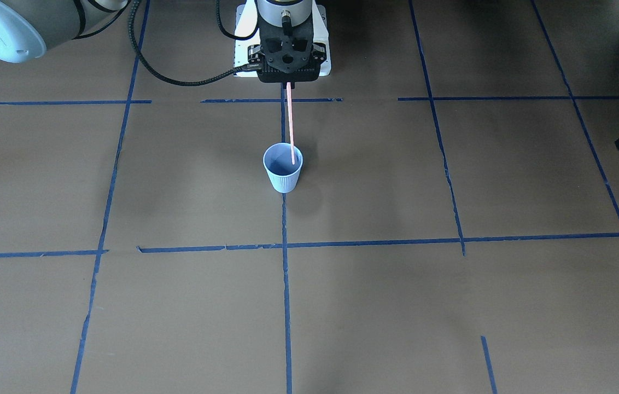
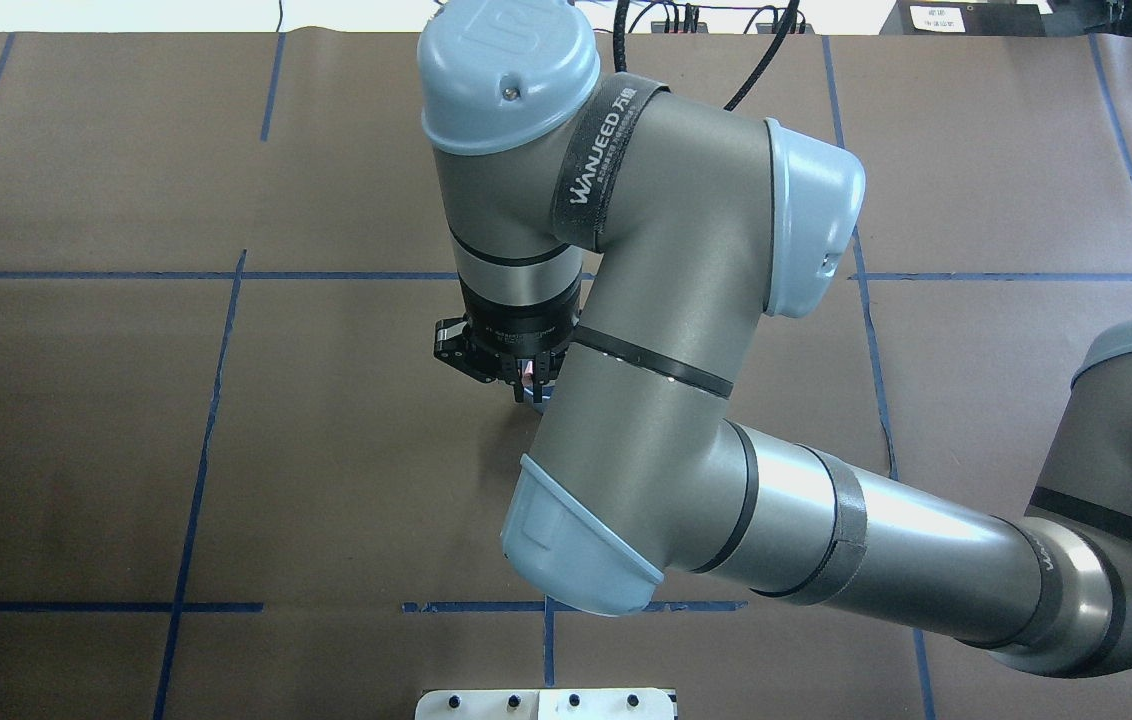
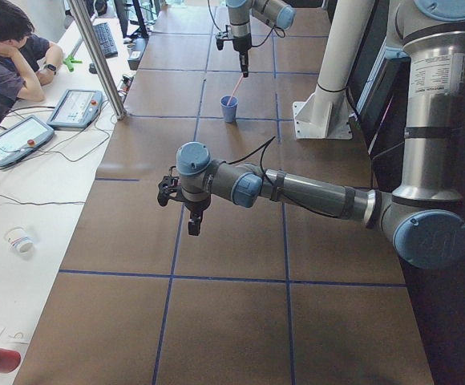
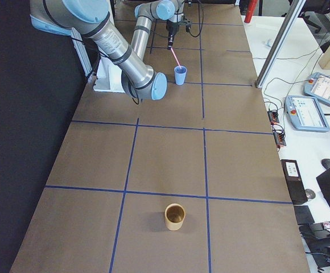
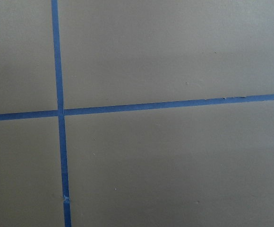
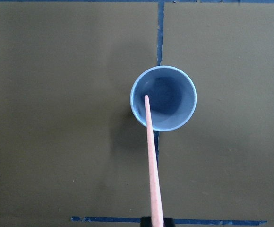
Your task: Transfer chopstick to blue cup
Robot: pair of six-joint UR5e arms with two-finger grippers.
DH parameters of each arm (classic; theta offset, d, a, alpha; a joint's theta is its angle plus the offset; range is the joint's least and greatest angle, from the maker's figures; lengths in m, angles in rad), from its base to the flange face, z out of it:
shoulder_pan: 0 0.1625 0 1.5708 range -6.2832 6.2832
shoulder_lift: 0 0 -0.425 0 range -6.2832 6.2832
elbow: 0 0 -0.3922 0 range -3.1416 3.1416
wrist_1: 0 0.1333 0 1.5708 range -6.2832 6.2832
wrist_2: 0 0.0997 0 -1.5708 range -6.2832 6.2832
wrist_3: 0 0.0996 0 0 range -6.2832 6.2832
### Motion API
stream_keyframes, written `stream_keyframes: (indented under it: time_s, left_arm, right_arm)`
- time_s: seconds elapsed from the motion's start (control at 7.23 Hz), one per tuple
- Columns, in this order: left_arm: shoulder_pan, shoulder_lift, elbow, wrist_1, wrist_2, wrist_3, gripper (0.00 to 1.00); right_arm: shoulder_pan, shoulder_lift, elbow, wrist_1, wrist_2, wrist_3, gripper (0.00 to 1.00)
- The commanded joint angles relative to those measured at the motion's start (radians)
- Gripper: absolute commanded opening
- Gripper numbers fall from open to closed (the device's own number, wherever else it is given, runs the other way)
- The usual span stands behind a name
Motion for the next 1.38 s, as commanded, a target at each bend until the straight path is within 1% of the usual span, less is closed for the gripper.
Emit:
stream_keyframes:
  time_s: [0.0,0.14,0.28,0.42,0.69,0.83,0.97,1.11,1.25]
  left_arm:
    - [0.000,-0.001,0.000,0.000,0.000,-0.002,1.00]
    - [0.000,-0.001,-0.002,0.000,-0.002,-0.003,1.00]
    - [0.000,-0.001,-0.002,0.000,-0.002,-0.005,1.00]
    - [0.000,-0.003,-0.003,0.000,-0.002,-0.008,1.00]
    - [0.000,-0.007,-0.002,0.000,-0.002,-0.008,1.00]
    - [0.000,-0.009,0.000,0.000,0.000,-0.008,1.00]
    - [0.000,-0.009,0.001,0.006,0.000,-0.007,1.00]
    - [0.000,-0.001,0.010,0.008,-0.005,0.001,1.00]
    - [-0.003,0.008,0.011,0.005,-0.005,0.003,1.00]
  right_arm:
    - [-0.002,-0.020,0.020,-0.007,0.004,0.001,0.00]
    - [-0.002,-0.035,0.019,-0.004,0.004,0.001,0.02]
    - [0.000,-0.040,0.016,0.001,-0.001,0.001,0.45]
    - [-0.002,-0.049,0.022,0.013,-0.005,0.001,0.99]
    - [0.006,-0.057,0.016,0.051,-0.019,-0.001,1.00]
    - [0.032,-0.061,0.025,0.051,-0.019,-0.006,1.00]
    - [0.059,-0.145,0.108,0.054,-0.018,-0.019,1.00]
    - [0.107,-0.296,0.238,0.124,-0.018,-0.063,1.00]
    - [0.171,-0.417,0.306,0.207,-0.015,-0.105,1.00]
